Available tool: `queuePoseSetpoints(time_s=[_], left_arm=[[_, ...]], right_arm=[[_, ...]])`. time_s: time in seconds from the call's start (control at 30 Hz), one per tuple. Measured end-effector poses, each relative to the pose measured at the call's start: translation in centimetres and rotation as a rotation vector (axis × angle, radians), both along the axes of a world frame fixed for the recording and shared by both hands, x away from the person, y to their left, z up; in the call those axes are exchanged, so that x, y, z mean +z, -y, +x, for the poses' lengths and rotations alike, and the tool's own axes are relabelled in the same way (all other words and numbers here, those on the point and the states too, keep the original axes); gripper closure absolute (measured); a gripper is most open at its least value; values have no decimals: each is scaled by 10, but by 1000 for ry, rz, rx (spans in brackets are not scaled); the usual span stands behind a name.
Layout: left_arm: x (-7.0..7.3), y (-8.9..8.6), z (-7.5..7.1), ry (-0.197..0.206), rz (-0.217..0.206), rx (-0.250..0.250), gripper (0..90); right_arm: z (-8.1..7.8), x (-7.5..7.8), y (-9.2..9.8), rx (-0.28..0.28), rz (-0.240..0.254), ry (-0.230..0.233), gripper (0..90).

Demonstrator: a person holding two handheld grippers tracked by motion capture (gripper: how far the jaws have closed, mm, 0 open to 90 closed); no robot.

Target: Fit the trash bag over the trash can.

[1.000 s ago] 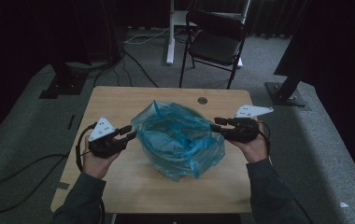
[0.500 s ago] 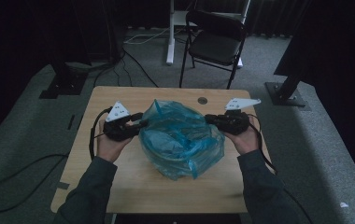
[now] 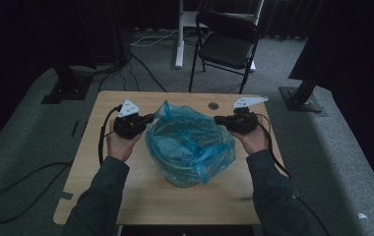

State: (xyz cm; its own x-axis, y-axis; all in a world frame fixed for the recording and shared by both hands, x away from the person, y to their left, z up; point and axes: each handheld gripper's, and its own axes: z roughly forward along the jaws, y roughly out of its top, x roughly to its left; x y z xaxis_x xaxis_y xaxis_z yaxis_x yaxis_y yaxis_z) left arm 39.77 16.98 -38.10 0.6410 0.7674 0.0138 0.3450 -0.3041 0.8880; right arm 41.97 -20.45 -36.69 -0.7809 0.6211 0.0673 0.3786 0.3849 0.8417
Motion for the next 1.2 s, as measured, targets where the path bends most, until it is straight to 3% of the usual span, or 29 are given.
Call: queuePoseSetpoints(time_s=[0.2, 0.37, 0.47, 0.6, 0.9, 1.03, 1.2], left_arm=[[-11, -2, 20, -49, -1, 54, 896], [-20, -1, 28, -73, -4, 58, 897], [-26, 3, 33, -86, 16, 63, 898], [-31, 5, 38, -103, 19, 71, 898], [-46, -2, 40, -149, 25, 93, 898], [-56, 0, 38, -175, 55, 81, 897], [-63, 1, 34, -195, 64, 65, 895]], right_arm=[[12, -6, -3, -2, -2, -33, 896], [21, -15, -3, -5, 15, -68, 898], [26, -22, -2, -17, 33, -100, 898], [31, -25, -3, -23, 19, -116, 898], [31, -31, 0, -40, 2, -130, 898], [29, -36, 1, -39, -10, -144, 898], [23, -40, 2, -38, -43, -149, 897]])
